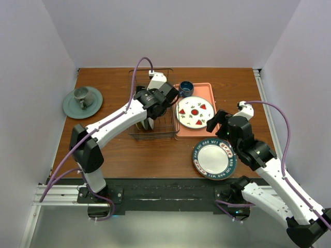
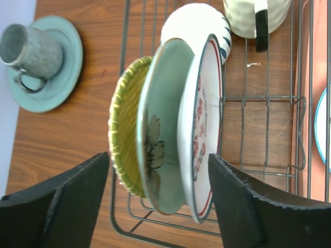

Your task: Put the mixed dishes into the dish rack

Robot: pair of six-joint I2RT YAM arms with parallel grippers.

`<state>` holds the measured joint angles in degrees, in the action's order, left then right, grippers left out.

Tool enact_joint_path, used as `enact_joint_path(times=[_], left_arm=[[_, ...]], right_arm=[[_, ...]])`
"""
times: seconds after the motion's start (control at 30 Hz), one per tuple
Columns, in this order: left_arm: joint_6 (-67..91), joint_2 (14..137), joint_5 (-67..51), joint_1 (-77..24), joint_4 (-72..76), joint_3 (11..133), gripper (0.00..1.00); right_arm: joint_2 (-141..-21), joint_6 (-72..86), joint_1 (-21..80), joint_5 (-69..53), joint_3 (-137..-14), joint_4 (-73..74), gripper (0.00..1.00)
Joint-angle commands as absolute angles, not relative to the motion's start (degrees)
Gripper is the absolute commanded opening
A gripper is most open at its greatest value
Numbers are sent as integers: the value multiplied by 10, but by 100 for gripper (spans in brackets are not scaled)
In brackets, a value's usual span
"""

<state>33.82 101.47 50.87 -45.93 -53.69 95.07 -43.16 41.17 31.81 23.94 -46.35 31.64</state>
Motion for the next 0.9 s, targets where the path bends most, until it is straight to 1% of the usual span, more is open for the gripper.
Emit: enact_joint_path(times=[0.0,0.07,0.17,0.27,0.3,0.37,0.4,0.47,0.5,0.6,0.67,0.7,0.77,0.8,0.87], left_arm=[[328,955,543,-472,-526,947,88],[309,943,540,-480,-512,941,91],[275,901,499,-487,-474,923,93],[245,867,424,-490,-413,883,95],[237,841,373,-490,-395,870,95],[221,816,319,-490,-342,833,96],[216,791,262,-490,-326,822,96],[207,770,196,-490,-287,794,97],[206,753,143,-490,-276,785,97],[210,723,51,-490,-231,748,98],[224,709,15,-489,-201,717,98],[229,707,-21,-490,-189,690,98],[244,705,-58,-490,-150,658,98],[252,707,-83,-490,-137,625,98],[279,716,-107,-490,-106,592,97]], right_arm=[[-437,417,318,240,-462,297,92],[-440,417,318,245,-462,298,92],[-446,413,317,257,-452,300,92],[-450,411,317,268,-439,296,92],[-454,412,317,268,-430,294,92],[-459,414,318,262,-419,288,92],[-467,412,317,255,-408,280,92],[-480,396,318,229,-396,265,92],[-491,389,317,194,-387,250,92],[-540,368,317,122,-377,229,90],[-571,357,317,104,-371,216,88],[-577,350,318,98,-370,207,88],[-599,336,318,60,-368,197,85],[-607,336,318,55,-367,194,85],[-623,336,318,46,-366,190,83]])
